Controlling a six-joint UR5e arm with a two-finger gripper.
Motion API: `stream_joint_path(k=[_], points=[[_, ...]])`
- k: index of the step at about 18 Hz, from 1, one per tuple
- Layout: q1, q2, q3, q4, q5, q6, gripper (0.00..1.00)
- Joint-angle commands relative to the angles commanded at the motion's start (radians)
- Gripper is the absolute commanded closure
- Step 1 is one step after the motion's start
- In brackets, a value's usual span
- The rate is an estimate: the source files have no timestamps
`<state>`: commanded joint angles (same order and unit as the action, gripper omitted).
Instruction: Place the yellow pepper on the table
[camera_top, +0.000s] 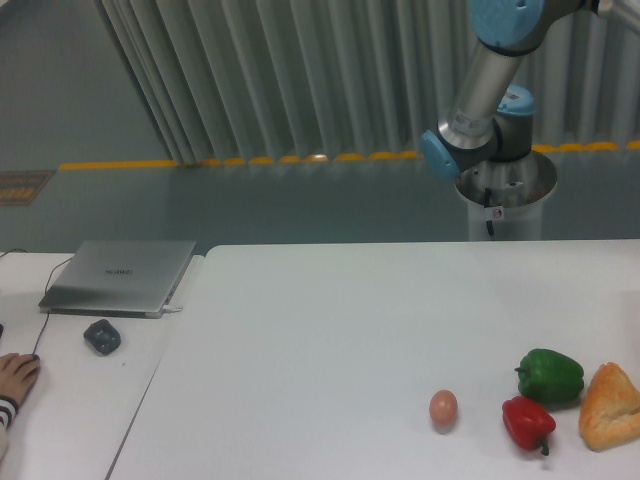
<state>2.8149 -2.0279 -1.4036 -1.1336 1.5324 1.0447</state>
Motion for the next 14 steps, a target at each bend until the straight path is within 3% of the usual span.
stream_joint_path(k=[14], points=[[0.006, -0.012, -0.020, 0.005, 0.090, -0.014, 0.00]])
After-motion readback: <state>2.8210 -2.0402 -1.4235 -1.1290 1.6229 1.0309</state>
